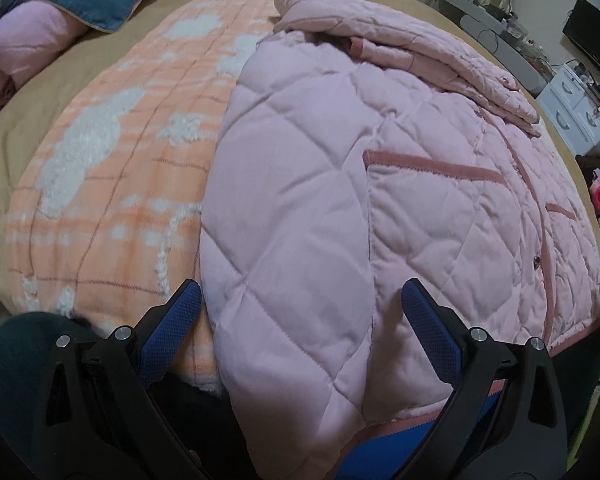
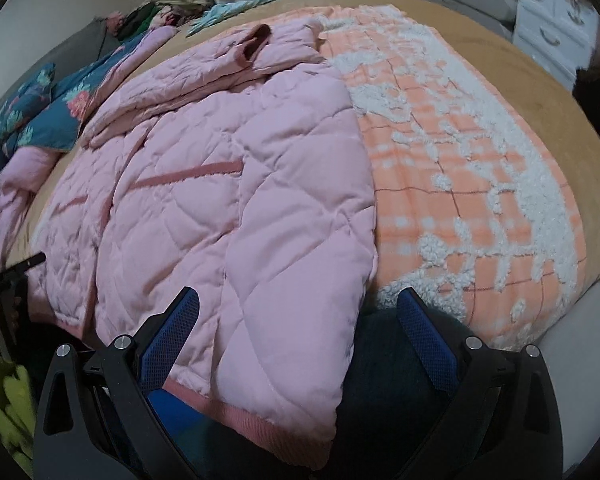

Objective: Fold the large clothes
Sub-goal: 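Move both grippers down to the jacket hem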

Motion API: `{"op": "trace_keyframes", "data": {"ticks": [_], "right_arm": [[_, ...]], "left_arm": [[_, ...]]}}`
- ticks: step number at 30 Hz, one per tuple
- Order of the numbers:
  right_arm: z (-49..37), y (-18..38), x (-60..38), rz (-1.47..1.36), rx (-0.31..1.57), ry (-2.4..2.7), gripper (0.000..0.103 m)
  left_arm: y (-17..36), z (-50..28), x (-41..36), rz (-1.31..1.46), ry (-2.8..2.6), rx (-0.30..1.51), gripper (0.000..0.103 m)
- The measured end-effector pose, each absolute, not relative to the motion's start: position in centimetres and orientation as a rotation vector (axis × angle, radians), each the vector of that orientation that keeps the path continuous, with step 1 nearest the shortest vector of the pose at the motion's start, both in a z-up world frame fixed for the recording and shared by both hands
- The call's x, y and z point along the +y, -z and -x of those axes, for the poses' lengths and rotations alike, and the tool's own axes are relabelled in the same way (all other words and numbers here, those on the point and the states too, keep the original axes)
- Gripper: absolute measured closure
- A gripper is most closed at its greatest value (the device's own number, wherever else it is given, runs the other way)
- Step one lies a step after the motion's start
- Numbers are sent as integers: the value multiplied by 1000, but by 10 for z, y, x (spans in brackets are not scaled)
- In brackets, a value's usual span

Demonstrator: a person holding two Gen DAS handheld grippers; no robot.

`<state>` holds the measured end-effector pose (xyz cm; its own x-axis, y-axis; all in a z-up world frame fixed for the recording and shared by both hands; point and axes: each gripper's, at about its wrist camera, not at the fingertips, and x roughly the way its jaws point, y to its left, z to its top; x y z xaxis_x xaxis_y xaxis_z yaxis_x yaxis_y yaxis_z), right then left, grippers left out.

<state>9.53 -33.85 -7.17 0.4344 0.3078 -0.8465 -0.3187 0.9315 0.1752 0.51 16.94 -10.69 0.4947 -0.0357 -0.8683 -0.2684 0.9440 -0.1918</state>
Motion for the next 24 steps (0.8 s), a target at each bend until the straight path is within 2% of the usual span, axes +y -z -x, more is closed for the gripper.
{"op": "trace_keyframes", "data": {"ticks": [3, 4, 9, 10, 11, 12, 13, 16, 21, 24], "right_arm": [[-93, 73, -332, 30, 1058, -418, 7], [-94, 76, -328, 27, 1073, -449, 17], [-92, 85, -309, 123, 1079, -452, 18], [-91, 84, -309, 120, 1075, -459, 26], [-90, 81, -311, 108, 1069, -467, 39], [-90, 80, -314, 94, 1065, -470, 47], [-90, 78, -319, 76, 1061, -472, 59], [-85, 71, -329, 10, 1029, -500, 68], [-83, 64, -325, -4, 1010, -533, 66], [-82, 71, -320, 30, 1060, -543, 55]], "left_arm": [[111, -4, 170, 333, -135, 1060, 9], [112, -5, 170, 337, -134, 1064, 9], [119, -3, 170, 360, -123, 1079, 9], [120, -3, 170, 360, -122, 1080, 9], [121, -2, 169, 357, -121, 1081, 9], [121, -2, 169, 353, -122, 1082, 9], [122, -2, 168, 350, -122, 1084, 9], [123, -3, 165, 340, -122, 1090, 9], [125, -2, 160, 327, -110, 1090, 9], [125, -1, 159, 340, -96, 1091, 9]]}}
